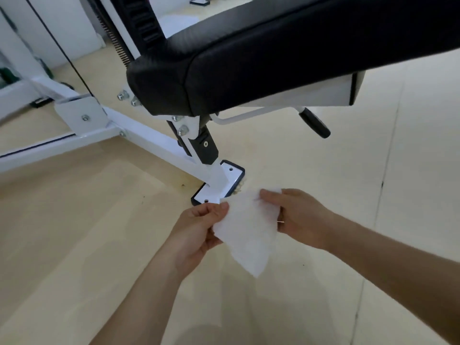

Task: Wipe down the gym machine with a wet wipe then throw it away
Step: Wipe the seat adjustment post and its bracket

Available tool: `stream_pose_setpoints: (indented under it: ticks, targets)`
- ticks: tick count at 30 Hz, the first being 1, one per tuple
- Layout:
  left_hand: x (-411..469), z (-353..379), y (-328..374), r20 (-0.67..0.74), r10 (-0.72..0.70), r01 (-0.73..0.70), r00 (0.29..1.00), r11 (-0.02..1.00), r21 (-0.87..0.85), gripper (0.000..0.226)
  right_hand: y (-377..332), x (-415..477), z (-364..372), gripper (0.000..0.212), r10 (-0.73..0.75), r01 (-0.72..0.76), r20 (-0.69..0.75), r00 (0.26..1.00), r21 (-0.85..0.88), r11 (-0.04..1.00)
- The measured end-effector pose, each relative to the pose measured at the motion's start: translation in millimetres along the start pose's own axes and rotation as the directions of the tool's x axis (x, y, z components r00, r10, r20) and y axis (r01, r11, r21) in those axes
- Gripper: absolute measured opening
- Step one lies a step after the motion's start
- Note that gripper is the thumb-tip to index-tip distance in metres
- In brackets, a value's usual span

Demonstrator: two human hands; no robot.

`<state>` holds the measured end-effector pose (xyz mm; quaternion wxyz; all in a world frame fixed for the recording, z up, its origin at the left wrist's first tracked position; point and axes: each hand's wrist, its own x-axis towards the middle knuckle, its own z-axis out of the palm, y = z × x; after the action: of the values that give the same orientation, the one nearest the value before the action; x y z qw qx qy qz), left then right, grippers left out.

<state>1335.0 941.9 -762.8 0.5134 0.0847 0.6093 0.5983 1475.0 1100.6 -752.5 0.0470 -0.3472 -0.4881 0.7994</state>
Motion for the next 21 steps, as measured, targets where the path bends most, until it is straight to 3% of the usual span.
stream_pose_setpoints:
  ticks: [4, 8, 12, 13, 17, 19, 21]
  targets:
    - [-1, 4, 2, -0.012, 0.031, -0.026, 0.999, 0.950, 0.310, 0.044, 13, 1, 6, 0.029, -0.071, 0.078, -0.059, 0.996, 0.125, 0.989]
    - [2, 21, 7, 0.000, 0.049, -0.048, 0.999, 0.967, 0.250, 0.051, 19, 3, 15, 0.045, -0.184, 0.183, -0.081, 0.980, -0.013, 0.983]
    - [5, 42, 14, -0.085, 0.082, -0.070, 0.993, 0.988, 0.135, 0.031, 10, 7, 12, 0.075, -0.293, 0.276, -0.139, 0.946, -0.127, 0.953]
    - [6, 46, 15, -0.100, 0.073, -0.060, 0.992, 0.990, 0.126, 0.034, 8, 6, 8, 0.072, -0.305, 0.289, -0.133, 0.943, -0.124, 0.949]
    - [13, 58, 26, -0.183, 0.079, -0.046, 0.980, 0.983, 0.177, 0.037, 7, 1, -10, 0.030, -0.287, 0.280, -0.030, 0.957, -0.143, 0.949]
    - [16, 63, 30, -0.189, 0.073, -0.039, 0.979, 0.984, 0.176, 0.044, 7, 0, -14, 0.031, -0.288, 0.280, -0.051, 0.956, -0.130, 0.951]
    - [18, 66, 30, -0.103, 0.053, -0.032, 0.993, 0.980, 0.198, 0.050, 5, 1, -17, 0.034, -0.299, 0.290, -0.088, 0.950, -0.100, 0.952]
